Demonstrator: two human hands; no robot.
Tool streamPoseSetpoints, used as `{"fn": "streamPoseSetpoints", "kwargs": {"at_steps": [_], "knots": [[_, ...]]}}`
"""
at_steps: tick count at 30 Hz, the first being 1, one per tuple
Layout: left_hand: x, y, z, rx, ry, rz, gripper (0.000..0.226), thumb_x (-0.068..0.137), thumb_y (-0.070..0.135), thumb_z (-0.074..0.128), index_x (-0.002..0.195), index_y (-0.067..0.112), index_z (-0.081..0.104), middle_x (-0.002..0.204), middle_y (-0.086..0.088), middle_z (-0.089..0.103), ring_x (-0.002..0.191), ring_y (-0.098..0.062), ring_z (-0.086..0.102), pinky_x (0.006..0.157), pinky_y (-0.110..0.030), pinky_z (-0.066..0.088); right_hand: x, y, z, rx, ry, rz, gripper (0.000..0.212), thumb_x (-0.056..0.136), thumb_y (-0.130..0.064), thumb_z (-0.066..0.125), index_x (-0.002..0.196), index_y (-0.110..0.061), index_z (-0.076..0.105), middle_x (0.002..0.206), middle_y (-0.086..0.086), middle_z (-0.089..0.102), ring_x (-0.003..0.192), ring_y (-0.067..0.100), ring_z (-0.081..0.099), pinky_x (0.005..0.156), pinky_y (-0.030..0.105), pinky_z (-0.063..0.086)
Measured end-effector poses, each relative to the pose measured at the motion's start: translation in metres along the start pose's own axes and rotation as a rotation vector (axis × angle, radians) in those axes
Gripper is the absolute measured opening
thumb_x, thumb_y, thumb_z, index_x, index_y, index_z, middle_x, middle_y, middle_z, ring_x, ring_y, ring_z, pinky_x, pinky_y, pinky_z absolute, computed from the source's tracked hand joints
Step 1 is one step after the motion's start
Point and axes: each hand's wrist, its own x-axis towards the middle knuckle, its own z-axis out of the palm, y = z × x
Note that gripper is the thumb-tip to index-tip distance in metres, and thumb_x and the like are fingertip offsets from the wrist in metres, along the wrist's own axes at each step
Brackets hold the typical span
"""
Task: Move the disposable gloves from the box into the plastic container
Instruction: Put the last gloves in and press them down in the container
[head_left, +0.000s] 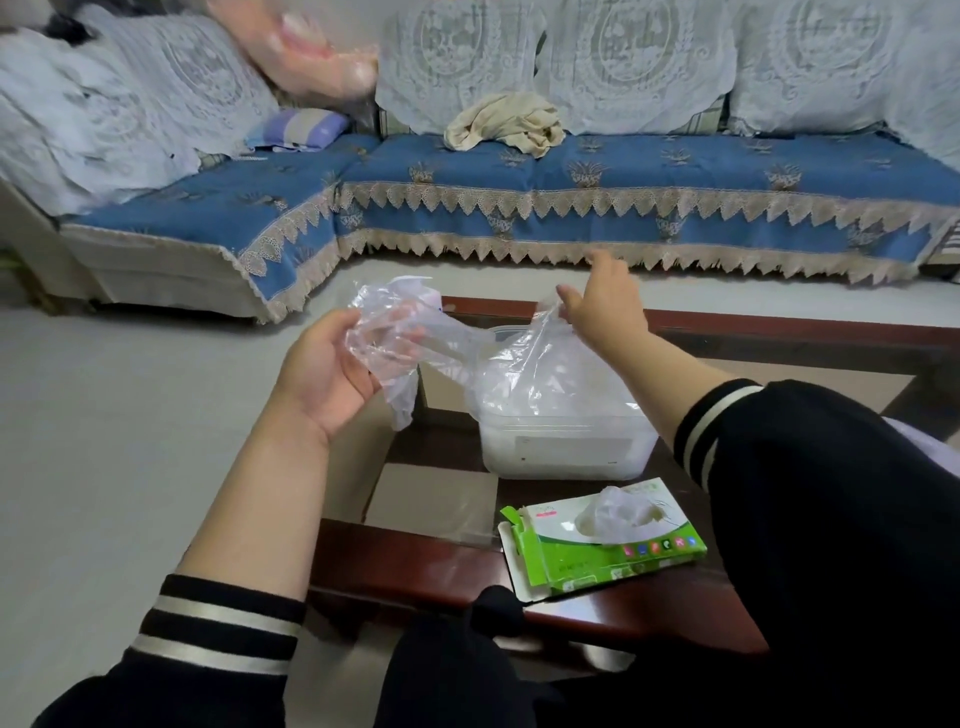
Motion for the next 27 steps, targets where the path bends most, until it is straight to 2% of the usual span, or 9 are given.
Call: {"fn": "streamPoseSetpoints", "kwargs": {"at_steps": [4,6,9,11,13,16,18,22,27], "knots": [[-0.001,0.002,0.006,-0.119,-0.012,0.021,0.029,0.100,0.019,0.034,0.115,0.004,0.055,0.123,-0.017,0.065,0.112,-0.036,0.062,0.082,-0.039,0.057,-0.015,0.007,-0.016,0.030,0.173,-0.158,0.030,0.097,-0.037,0.048,0.112,-0.011,0.052,0.103,0.003,0.058,0.088,0.017,0.056,0.075,0.029,0.048],[0.002,-0.002,0.012,-0.198,-0.030,0.021,0.030,0.100,0.018,0.035,0.121,0.002,0.049,0.125,-0.015,0.064,0.113,-0.039,0.061,0.074,-0.037,0.060,-0.024,0.010,-0.022,0.053,-0.095,-0.230,0.030,0.100,-0.041,0.041,0.098,-0.016,0.057,0.087,-0.002,0.062,0.076,0.015,0.058,0.071,0.032,0.051],[0.007,-0.011,0.027,-0.271,-0.059,0.004,0.036,0.099,0.017,0.037,0.129,0.001,0.046,0.127,-0.015,0.062,0.116,-0.040,0.059,0.078,-0.039,0.059,-0.042,0.015,-0.019,0.035,-0.613,-0.156,0.057,0.100,-0.053,0.023,0.107,-0.016,0.066,0.108,0.001,0.069,0.105,0.018,0.061,0.104,0.042,0.042],[0.012,-0.016,0.045,-0.279,-0.107,-0.012,0.035,0.098,0.017,0.037,0.125,-0.001,0.051,0.123,-0.017,0.063,0.112,-0.038,0.061,0.084,-0.040,0.056,-0.049,0.017,-0.021,0.094,-0.562,-0.123,0.063,0.101,-0.052,0.019,0.115,-0.012,0.065,0.114,0.005,0.067,0.113,0.022,0.058,0.106,0.040,0.038],[0.015,-0.018,0.066,-0.277,-0.168,-0.017,0.033,0.099,0.017,0.036,0.121,0.000,0.054,0.120,-0.018,0.064,0.105,-0.036,0.065,0.083,-0.039,0.056,-0.051,0.013,-0.030,0.459,-0.398,0.013,0.065,0.101,-0.053,0.018,0.123,-0.008,0.058,0.114,0.008,0.066,0.107,0.025,0.062,0.097,0.037,0.047],[0.023,-0.022,0.094,-0.201,-0.237,-0.025,0.034,0.101,0.019,0.032,0.116,0.003,0.058,0.118,-0.021,0.065,0.102,-0.034,0.066,0.088,-0.041,0.054,-0.048,0.014,-0.047,1.265,-0.597,0.372,0.088,0.077,-0.080,0.031,0.134,-0.013,0.043,0.124,0.017,0.062,0.107,0.030,0.065,0.095,0.043,0.051],[0.030,-0.029,0.104,-0.048,-0.228,-0.030,0.034,0.101,0.018,0.033,0.119,0.001,0.056,0.119,-0.022,0.064,0.104,-0.033,0.064,0.089,-0.044,0.055,-0.052,0.017,-0.060,1.397,-0.668,0.403,0.084,0.075,-0.069,0.054,0.134,-0.010,0.045,0.117,0.013,0.066,0.100,0.025,0.068,0.087,0.037,0.055],[0.043,-0.046,0.107,0.591,0.083,0.057,0.017,0.096,0.015,0.046,0.109,0.008,0.054,0.087,-0.002,0.061,0.083,-0.019,0.058,0.072,-0.027,0.051,-0.048,0.027,-0.072,1.217,-0.426,0.431,0.049,0.088,-0.009,0.063,0.134,-0.007,0.046,0.099,0.007,0.064,0.072,0.014,0.063,0.060,0.022,0.054],[0.061,-0.077,0.080,1.291,0.235,0.022,0.016,0.085,0.031,0.051,0.071,0.022,0.052,0.084,-0.004,0.055,0.096,-0.031,0.053,0.079,-0.035,0.042,-0.046,0.039,-0.052,0.482,-0.304,0.255,0.059,0.084,-0.012,0.069,0.134,-0.006,0.039,0.104,0.004,0.060,0.078,0.017,0.063,0.058,0.023,0.049]]}}
